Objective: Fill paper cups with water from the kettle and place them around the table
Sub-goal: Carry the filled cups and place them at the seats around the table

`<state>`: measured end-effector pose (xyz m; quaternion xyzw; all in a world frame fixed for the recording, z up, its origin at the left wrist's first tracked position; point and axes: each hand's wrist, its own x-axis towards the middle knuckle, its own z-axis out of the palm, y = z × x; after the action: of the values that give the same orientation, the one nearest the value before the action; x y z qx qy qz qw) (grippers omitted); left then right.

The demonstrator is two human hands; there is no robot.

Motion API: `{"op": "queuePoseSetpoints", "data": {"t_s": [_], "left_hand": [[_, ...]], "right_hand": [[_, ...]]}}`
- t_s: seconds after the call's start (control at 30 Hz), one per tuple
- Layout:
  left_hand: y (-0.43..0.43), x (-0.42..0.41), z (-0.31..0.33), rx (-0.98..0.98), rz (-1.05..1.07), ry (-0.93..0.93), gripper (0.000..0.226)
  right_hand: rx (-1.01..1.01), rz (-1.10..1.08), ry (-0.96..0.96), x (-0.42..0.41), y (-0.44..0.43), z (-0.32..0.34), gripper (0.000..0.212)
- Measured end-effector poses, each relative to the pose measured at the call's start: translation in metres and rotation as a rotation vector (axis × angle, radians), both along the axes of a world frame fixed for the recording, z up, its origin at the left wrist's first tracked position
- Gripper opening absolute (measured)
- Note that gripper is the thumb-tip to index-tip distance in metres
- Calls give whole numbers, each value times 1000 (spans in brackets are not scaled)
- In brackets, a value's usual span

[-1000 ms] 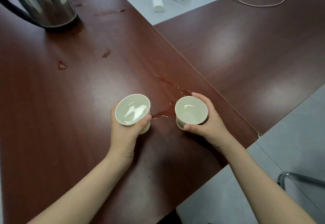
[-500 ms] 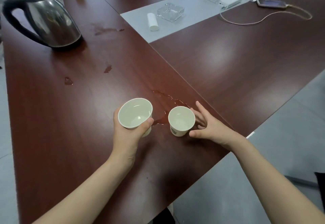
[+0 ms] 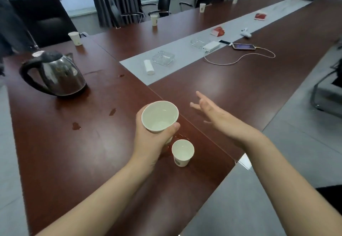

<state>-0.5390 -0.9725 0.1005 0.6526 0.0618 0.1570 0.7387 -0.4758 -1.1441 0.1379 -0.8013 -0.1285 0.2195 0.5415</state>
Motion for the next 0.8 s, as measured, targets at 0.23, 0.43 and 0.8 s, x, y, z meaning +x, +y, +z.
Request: {"op": "queuePoseSetpoints", "data": {"t_s": [0.23,0.43,0.8], "left_hand": [[-21,20,9,41,-152,-6,82],[-60,32,3,29,-268,36,73],[-167,85,2,-9,-351,237,33]], "right_hand": [[238,-135,142,-26,28,-8,54],[407,-360,150,-31,-1,-18,32],[471,-550,126,10,-97,-41,31]]}}
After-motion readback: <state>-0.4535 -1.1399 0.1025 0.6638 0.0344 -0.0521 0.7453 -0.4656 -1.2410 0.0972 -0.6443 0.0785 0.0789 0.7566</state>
